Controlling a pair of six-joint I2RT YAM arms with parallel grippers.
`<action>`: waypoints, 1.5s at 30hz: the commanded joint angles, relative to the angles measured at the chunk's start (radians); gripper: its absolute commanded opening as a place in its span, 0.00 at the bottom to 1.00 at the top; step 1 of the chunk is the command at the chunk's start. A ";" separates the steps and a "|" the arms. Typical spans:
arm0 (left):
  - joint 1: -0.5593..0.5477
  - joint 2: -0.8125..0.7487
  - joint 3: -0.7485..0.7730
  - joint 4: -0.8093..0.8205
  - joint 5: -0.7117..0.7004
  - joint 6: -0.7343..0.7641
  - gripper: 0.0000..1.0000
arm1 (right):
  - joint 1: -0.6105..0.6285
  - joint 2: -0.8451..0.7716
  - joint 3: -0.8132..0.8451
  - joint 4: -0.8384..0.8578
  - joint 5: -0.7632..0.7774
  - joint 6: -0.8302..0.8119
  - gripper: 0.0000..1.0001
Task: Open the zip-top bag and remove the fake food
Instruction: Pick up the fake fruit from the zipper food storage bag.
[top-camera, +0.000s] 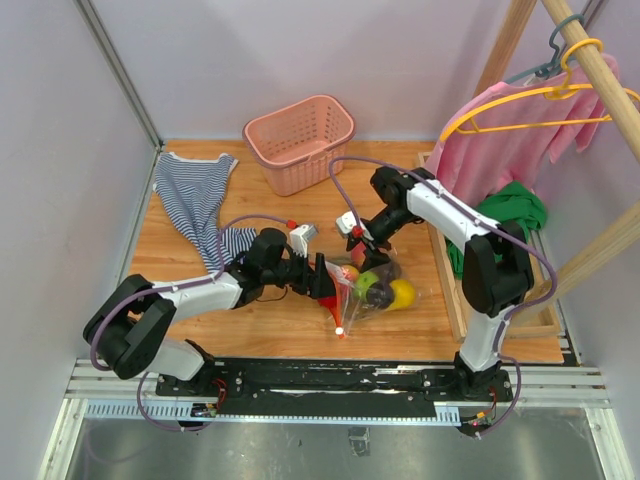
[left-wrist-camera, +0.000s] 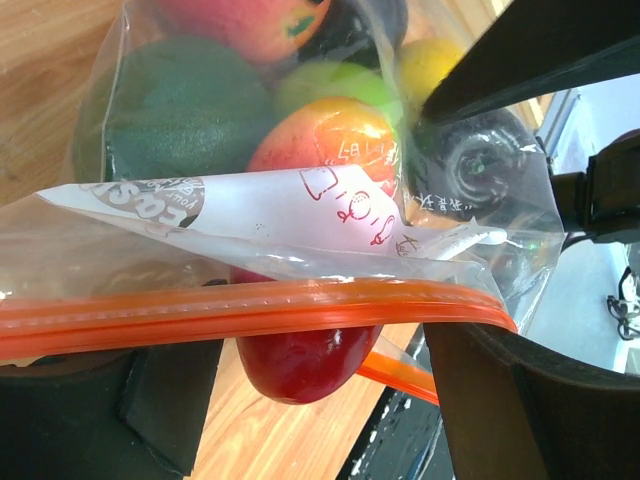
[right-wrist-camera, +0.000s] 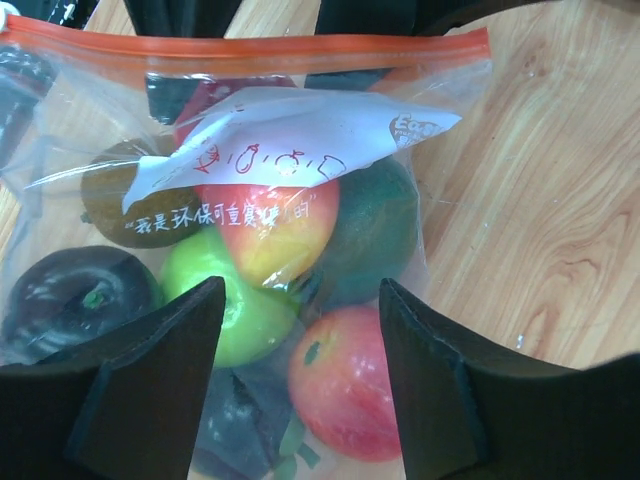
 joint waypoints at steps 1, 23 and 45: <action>-0.022 -0.007 0.040 -0.055 -0.027 0.036 0.82 | -0.005 -0.099 -0.047 0.005 -0.029 0.027 0.67; -0.112 0.056 0.031 -0.043 -0.188 -0.012 0.83 | 0.118 -0.227 -0.403 0.658 0.131 0.470 0.56; -0.112 -0.025 -0.045 -0.008 -0.291 -0.052 0.35 | 0.071 -0.326 -0.395 0.561 0.072 0.456 0.68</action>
